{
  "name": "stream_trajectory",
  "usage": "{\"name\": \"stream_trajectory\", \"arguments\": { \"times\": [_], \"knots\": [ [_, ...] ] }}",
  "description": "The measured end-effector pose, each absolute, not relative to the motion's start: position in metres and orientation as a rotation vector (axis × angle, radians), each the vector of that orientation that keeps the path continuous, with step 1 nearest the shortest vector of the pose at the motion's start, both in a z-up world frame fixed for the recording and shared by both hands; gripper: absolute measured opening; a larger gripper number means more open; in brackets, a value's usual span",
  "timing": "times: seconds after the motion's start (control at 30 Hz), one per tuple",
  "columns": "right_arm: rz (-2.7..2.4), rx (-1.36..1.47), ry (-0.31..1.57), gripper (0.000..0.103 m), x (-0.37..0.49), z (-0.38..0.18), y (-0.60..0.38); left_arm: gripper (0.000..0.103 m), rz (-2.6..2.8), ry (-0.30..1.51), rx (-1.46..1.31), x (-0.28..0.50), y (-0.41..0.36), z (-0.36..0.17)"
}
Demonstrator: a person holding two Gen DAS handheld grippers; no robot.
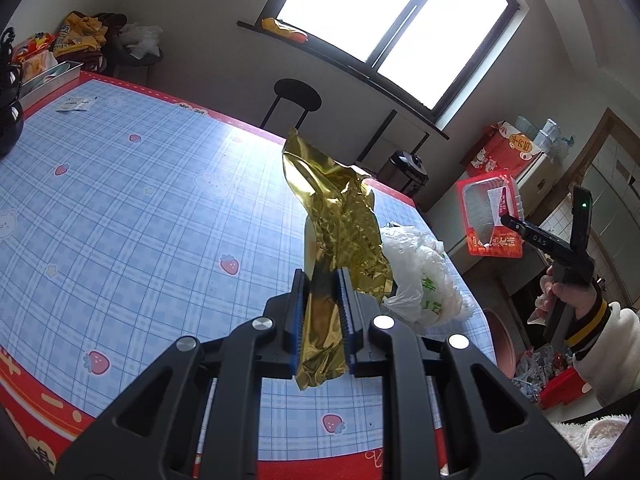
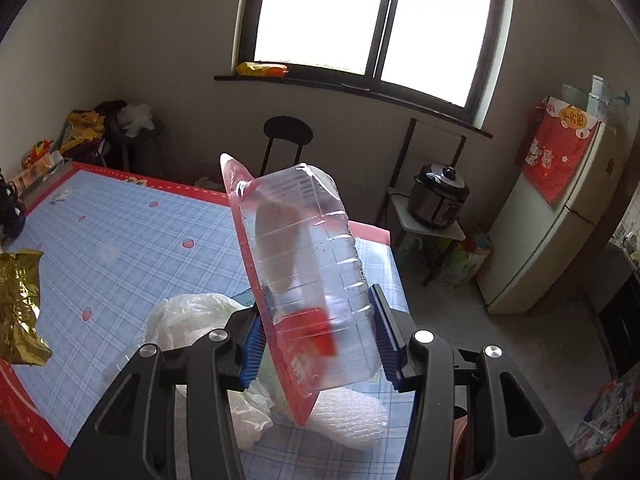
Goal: Collect trash
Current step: 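Carry both items to the pot while the left tool releases the foil bag inside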
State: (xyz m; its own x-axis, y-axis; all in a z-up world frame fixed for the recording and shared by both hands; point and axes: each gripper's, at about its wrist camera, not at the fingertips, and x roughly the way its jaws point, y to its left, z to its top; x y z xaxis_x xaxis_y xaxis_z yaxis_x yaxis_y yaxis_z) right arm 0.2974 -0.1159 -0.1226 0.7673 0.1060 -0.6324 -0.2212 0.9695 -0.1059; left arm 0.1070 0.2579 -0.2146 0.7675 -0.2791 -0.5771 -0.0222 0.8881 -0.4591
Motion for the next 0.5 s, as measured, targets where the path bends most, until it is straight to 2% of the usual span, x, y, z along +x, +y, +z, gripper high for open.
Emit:
{"name": "stream_trajectory", "arguments": {
  "times": [0.3, 0.5],
  "knots": [
    [0.133, 0.114, 0.535, 0.048, 0.218, -0.082, -0.194, 0.019, -0.173, 0.598, -0.379, 0.117, 0.229, -0.15],
    [0.025, 0.176, 0.478, 0.048, 0.173, -0.073, -0.266, 0.019, -0.255, 0.561, -0.315, 0.134, 0.179, -0.114]
  ]
}}
